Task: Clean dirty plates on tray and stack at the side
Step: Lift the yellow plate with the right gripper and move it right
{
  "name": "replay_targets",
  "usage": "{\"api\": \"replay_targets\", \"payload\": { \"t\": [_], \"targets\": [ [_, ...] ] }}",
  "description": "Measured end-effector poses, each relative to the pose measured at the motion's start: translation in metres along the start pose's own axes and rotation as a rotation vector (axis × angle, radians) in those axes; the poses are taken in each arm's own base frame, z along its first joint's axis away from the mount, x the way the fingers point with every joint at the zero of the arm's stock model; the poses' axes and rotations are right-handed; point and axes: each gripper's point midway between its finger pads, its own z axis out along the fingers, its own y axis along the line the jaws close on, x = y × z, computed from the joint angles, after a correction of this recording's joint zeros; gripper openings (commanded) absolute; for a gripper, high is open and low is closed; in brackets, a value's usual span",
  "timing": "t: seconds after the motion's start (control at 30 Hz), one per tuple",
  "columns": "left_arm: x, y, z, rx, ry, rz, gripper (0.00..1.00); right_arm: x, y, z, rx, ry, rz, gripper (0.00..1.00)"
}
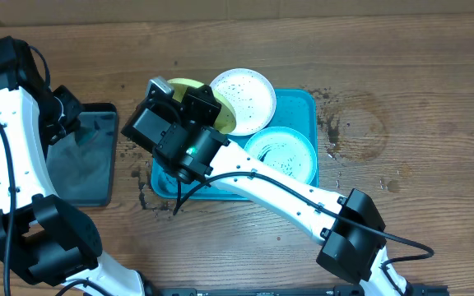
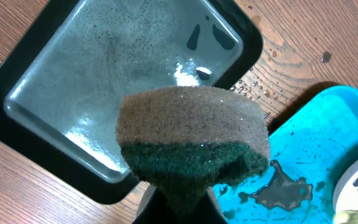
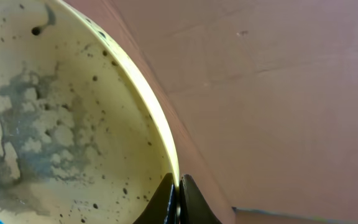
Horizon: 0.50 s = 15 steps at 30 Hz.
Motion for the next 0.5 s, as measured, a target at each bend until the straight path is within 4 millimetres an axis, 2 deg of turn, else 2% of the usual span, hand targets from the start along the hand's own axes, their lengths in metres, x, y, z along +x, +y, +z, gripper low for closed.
{"api": "replay_targets", "payload": {
  "t": [0.1,0.17,0.23,0.3,0.37,0.5],
  "targets": [
    [0.000,0.000,0.000,0.000,0.001,0.000,0.04,0.003,0.037,0.001,-0.232,-0.021,-0.043,0.04],
    [0.000,0.000,0.000,0.000,0.001,0.000,0.04,0.004,0.049,0.006,-0.337,-0.029,-0.031,0.04],
    [0.000,0.000,0.000,0.001,0.001,0.000,0.04,0.004,0.032,0.020,-0.280,-0.016,0.042,0.04],
    [0.000,-0.001,0.000,0.003,0.002,0.000,0.04,-0.001,0.013,0.026,-0.190,-0.023,0.115,0.04],
    [0.000,-0.001,0.000,0.004,0.002,0.000,0.04,-0.004,0.003,0.025,-0.148,-0.027,0.156,0.04],
    [0.000,-0.001,0.000,0.004,0.002,0.000,0.04,0.003,0.022,0.026,-0.254,-0.021,0.066,0.04]
  ]
}}
